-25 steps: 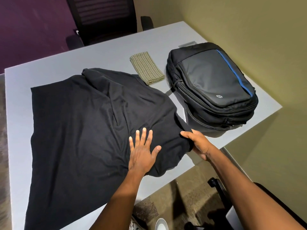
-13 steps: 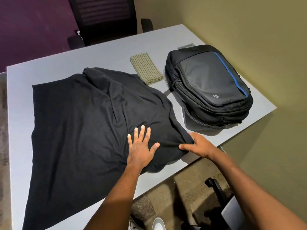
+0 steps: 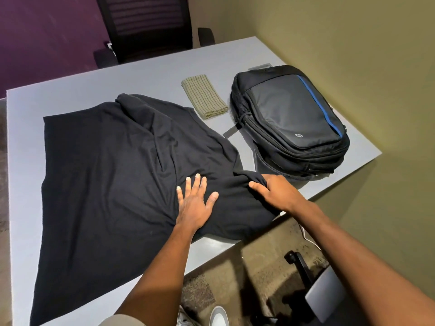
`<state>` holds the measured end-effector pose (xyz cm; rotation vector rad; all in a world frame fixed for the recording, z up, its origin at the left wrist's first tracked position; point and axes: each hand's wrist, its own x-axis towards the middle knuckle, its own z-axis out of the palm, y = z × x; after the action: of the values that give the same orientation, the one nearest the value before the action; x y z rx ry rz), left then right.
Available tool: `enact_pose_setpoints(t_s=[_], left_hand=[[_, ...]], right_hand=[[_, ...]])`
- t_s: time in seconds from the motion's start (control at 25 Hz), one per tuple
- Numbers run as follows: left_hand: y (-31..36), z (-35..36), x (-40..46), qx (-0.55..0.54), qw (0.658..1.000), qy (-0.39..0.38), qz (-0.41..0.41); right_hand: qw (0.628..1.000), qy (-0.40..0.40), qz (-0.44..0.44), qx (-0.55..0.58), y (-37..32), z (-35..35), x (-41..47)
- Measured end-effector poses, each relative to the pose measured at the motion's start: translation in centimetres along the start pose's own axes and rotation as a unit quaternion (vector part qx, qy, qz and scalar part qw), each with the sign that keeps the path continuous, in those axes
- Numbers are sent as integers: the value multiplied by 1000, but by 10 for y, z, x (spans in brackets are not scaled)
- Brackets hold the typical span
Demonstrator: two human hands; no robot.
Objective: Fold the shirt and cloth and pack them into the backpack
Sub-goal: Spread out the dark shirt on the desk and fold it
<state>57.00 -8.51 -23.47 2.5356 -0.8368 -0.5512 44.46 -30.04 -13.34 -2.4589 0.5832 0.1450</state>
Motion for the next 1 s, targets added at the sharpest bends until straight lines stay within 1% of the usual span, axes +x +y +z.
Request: enact_pose_setpoints(t_s=[0.04,0.12,0.16,0.2,0.24,0.28,0.32,0.36,0.4,0.44,0.48,0.52,0.56,0.6,0.64,0.68,0.72,0.76,0.8,0.88,0.92,1.0], left_hand=[[0,0,0,-2,1000,-1,-2],[0,-1,1,-1,1000,-6,-5],[1,-2,1,-1,1000,-13,-7],[3,-3,2,-2,1000,-21,-11],[5,-4,0,-3,1000,-25,-14],[8,-5,-4,-3,1000,-22,-11],[11,-4,-10,0,1000,-11,1],[14,-2,-20,9,1000,4,26],[17,1,-31,22,998,16,58],[20,6,-43,32,995,22,87],[22,11,-53,34,993,24,106],[25,16,-60,27,993,24,111],[28,20,-62,15,994,26,103],[31,23,-61,3,995,29,92],[35,25,-58,1,996,33,84],[38,25,-53,9,996,35,81],[40,25,-48,26,996,36,80],[40,25,-43,43,996,35,76],[38,26,-40,55,996,28,66],[28,26,-36,69,997,11,45],[22,28,-36,79,996,7,41],[15,29,-37,91,995,8,43]], right_hand=[[999,-21,33,-3,-1,-4,1],[986,-97,110,79,0,-7,0],[974,-137,129,123,4,-6,-2],[965,-174,128,146,9,-5,-7],[964,-201,114,135,17,-1,-11],[968,-216,98,87,26,5,-16],[972,-218,83,7,34,13,-21],[973,-205,71,-84,42,22,-24],[971,-181,61,-146,48,32,-27],[971,-159,51,-170,52,38,-28],[976,-152,40,-150,52,41,-30],[984,-154,39,-76,49,39,-33],[989,-140,47,25,45,37,-35],[987,-95,66,108,43,35,-34],[985,-20,90,146,42,34,-29],[984,58,111,128,42,34,-22],[983,108,129,75,41,36,-13],[981,119,148,29,36,38,-6],[981,97,166,-6,31,42,1],[980,41,190,-38,22,51,10],[979,34,197,-45,19,54,11],[977,58,201,-47,15,54,9]])
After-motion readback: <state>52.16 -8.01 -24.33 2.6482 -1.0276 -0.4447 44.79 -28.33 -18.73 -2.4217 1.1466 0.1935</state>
